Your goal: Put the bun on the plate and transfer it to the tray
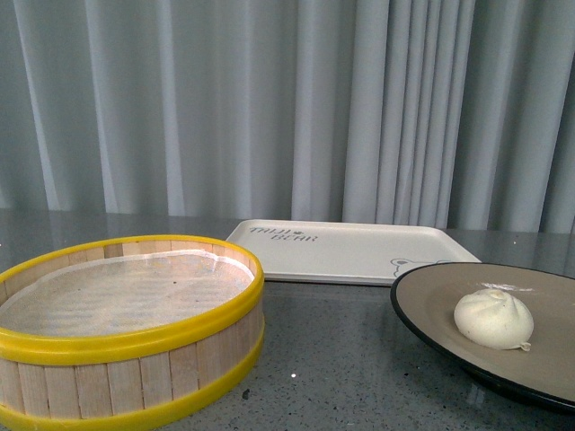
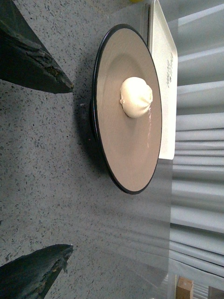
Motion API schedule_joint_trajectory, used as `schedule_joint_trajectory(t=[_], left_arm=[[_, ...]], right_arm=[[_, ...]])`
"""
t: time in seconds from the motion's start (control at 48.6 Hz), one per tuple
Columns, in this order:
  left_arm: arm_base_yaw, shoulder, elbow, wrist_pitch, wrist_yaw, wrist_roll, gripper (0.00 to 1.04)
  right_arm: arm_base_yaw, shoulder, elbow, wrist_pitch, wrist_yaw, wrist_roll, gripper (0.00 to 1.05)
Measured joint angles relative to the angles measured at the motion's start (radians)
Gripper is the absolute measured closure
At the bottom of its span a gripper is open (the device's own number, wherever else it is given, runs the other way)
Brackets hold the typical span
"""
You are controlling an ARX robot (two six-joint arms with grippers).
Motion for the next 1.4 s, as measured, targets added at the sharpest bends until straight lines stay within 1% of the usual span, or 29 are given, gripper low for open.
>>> schedule_joint_trajectory(t=[0.226,0.247,0.308,0.329,0.514,0.658,0.719,0.761,0.925,0.966,1.028,1.295,1.316,1.357,1.398], left_arm=[[0.0,-0.078,0.0,-0.077,0.0,0.0,1.01],[0.0,-0.097,0.0,-0.097,0.0,0.0,1.01],[0.0,-0.201,0.0,-0.237,0.002,0.001,1.01],[0.0,-0.226,0.0,-0.251,0.003,0.001,1.01],[0.0,-0.25,0.0,-0.257,0.003,0.001,1.0],[0.0,-0.251,0.0,-0.257,0.002,0.002,0.66],[0.0,-0.251,0.0,-0.257,0.002,0.002,0.56],[0.0,-0.251,0.0,-0.257,0.003,0.002,0.5],[0.0,-0.251,0.0,-0.257,0.003,0.002,0.11],[0.0,-0.251,0.0,-0.257,0.002,0.003,0.05],[0.0,-0.251,0.0,-0.257,0.002,0.003,0.07],[0.0,-0.251,0.0,-0.257,0.002,0.003,0.07],[0.0,-0.251,0.0,-0.257,0.002,0.003,0.07],[0.0,-0.251,0.0,-0.257,0.002,0.003,0.07],[0.0,-0.251,0.0,-0.257,0.0,0.003,0.07]], right_arm=[[0.0,0.0,0.0,0.0,0.0,0.0,0.08],[0.0,0.0,0.0,0.0,0.0,0.0,0.08],[0.0,0.0,0.0,0.0,0.0,0.0,0.08],[0.0,0.0,0.0,0.0,0.0,0.0,0.08],[0.0,0.0,0.0,0.0,0.0,0.0,0.08],[0.0,0.0,0.0,0.0,0.0,0.0,0.08],[0.0,0.0,0.0,0.0,0.0,0.0,0.08],[0.0,0.0,0.0,0.0,0.0,0.0,0.08],[0.0,0.0,0.0,0.0,0.0,0.0,0.08],[0.0,0.0,0.0,0.0,0.0,0.0,0.08],[0.0,0.0,0.0,0.0,0.0,0.0,0.08],[0.0,0.0,0.0,0.0,0.0,0.0,0.08],[0.006,0.006,0.002,-0.008,0.019,0.015,0.08],[0.057,0.08,0.048,-0.079,0.178,0.097,0.08],[0.074,0.172,0.093,-0.056,0.257,0.122,0.08]])
